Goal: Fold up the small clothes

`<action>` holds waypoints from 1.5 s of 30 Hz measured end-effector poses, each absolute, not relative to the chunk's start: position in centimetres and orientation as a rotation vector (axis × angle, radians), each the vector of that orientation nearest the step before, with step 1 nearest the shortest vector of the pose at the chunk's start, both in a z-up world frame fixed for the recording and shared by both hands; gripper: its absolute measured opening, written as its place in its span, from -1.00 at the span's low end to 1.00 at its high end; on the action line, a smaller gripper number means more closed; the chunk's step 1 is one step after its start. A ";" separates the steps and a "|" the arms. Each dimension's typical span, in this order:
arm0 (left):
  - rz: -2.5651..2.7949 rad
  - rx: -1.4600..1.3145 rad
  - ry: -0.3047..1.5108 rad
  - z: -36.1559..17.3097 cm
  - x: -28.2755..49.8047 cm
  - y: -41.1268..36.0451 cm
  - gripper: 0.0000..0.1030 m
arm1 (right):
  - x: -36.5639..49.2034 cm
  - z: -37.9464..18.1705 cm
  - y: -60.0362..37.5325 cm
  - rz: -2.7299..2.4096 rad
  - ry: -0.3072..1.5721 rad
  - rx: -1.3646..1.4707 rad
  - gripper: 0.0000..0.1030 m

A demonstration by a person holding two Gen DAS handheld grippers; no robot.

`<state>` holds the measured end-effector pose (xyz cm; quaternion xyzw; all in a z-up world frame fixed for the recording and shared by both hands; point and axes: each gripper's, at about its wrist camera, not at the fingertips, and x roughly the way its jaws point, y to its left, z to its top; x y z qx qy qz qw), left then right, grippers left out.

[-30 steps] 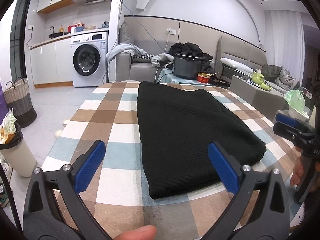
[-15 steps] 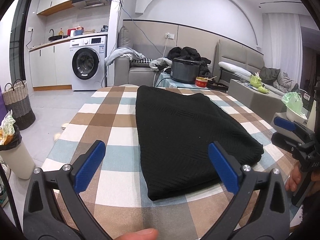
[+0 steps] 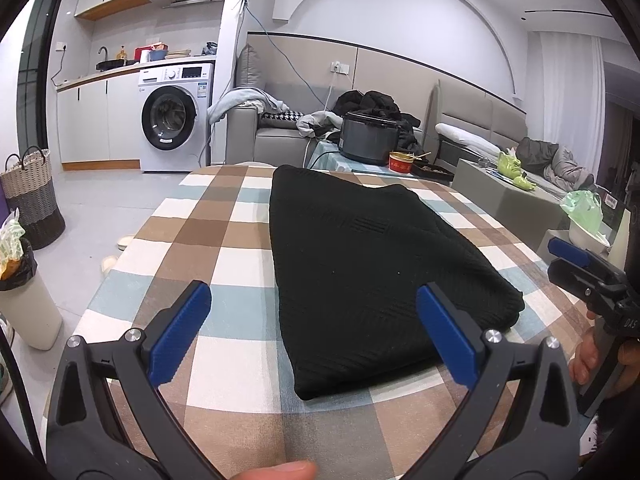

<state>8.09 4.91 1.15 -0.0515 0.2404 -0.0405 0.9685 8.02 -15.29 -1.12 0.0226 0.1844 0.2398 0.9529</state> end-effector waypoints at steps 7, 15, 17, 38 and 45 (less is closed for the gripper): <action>-0.080 -0.106 0.487 1.2 8.2 4.9 0.98 | 8.1 -1.2 -15.4 0.487 0.377 0.049 1.00; -0.083 -0.105 0.486 1.2 8.1 4.9 0.98 | 8.0 -1.2 -15.4 0.484 0.378 0.048 1.00; -0.081 -0.106 0.487 1.2 8.1 4.9 0.98 | 8.0 -1.2 -15.4 0.485 0.379 0.048 1.00; -0.081 -0.107 0.487 1.2 8.1 4.9 0.98 | 7.9 -1.3 -15.5 0.485 0.383 0.051 1.00; -0.081 -0.108 0.486 1.2 8.1 4.9 0.98 | 7.9 -1.2 -15.4 0.484 0.383 0.051 1.00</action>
